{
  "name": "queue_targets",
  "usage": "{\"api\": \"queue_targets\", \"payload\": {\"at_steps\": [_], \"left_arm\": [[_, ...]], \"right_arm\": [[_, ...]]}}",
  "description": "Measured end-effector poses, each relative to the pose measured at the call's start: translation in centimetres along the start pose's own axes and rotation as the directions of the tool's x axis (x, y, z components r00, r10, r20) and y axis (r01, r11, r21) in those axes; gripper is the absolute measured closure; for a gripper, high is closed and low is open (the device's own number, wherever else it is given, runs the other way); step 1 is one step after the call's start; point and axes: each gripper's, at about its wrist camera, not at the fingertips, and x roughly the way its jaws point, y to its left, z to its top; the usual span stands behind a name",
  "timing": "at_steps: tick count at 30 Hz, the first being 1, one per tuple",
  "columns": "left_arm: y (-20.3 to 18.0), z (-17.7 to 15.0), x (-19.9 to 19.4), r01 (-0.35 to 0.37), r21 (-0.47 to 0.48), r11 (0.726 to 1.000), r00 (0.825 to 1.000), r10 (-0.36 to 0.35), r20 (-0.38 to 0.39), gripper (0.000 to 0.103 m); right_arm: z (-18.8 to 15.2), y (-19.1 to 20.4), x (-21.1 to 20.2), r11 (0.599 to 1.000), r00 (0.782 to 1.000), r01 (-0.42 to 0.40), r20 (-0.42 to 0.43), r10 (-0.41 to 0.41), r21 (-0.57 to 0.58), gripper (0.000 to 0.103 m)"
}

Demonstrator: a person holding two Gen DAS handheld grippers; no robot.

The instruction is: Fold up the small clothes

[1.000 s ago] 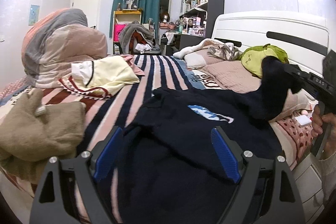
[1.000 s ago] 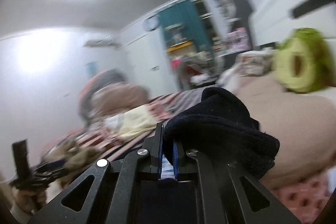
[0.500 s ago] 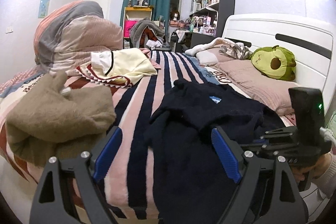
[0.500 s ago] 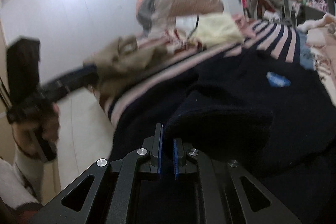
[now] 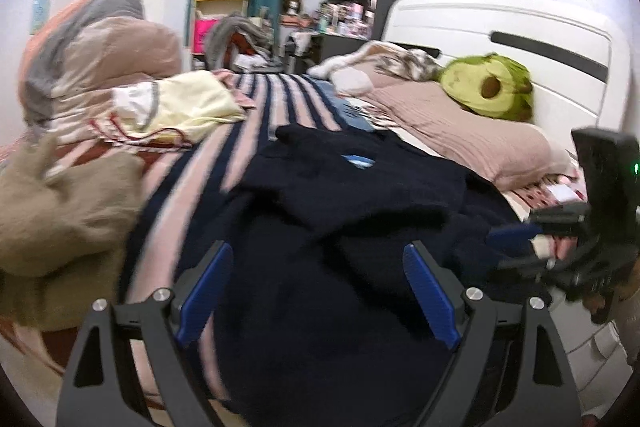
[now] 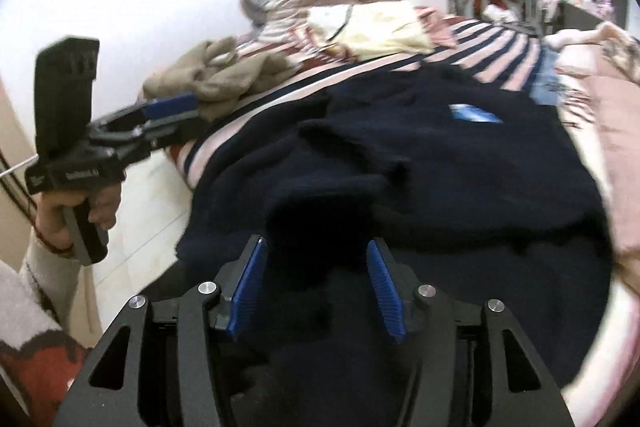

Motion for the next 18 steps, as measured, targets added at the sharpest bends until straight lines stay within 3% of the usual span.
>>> {"api": "queue_targets", "payload": {"at_steps": [4, 7, 10, 13, 15, 17, 18], "left_arm": [[-3.5, 0.1, 2.6, 0.102, 0.043, 0.994, 0.994, -0.1, -0.051, 0.018], [-5.9, 0.0, 5.0, 0.132, 0.068, 0.989, 0.987, -0.124, -0.103, 0.018], [-7.7, -0.2, 7.2, 0.117, 0.088, 0.989, 0.984, -0.104, -0.141, 0.018], [-8.3, -0.2, 9.2, 0.013, 0.108, 0.994, 0.986, 0.005, -0.169, 0.02], [-8.0, -0.1, 9.2, -0.01, 0.087, 0.996, 0.986, 0.025, -0.162, 0.04], [-7.3, 0.1, 8.9, -0.028, 0.074, 0.997, 0.986, 0.039, -0.16, 0.081], [-6.9, 0.1, 8.8, -0.042, 0.073, 0.996, 0.985, 0.054, -0.162, 0.085]], "right_arm": [[-0.8, -2.5, -2.8, 0.994, 0.994, 0.099, 0.052, -0.101, 0.041, 0.052], [-1.5, -4.3, -4.2, 0.988, 0.987, 0.13, 0.086, -0.137, 0.088, 0.052], [-2.1, -5.8, -5.0, 0.984, 0.985, 0.103, 0.122, -0.121, 0.149, 0.052], [-2.6, -6.6, -5.1, 0.981, 0.986, 0.067, 0.14, -0.094, 0.184, 0.052], [-2.9, -7.2, -5.0, 0.978, 0.986, 0.053, 0.144, -0.083, 0.2, 0.052], [-3.3, -7.5, -4.9, 0.976, 0.986, 0.066, 0.139, -0.097, 0.208, 0.052], [-3.5, -7.7, -4.9, 0.975, 0.985, 0.072, 0.137, -0.103, 0.212, 0.052]]}}
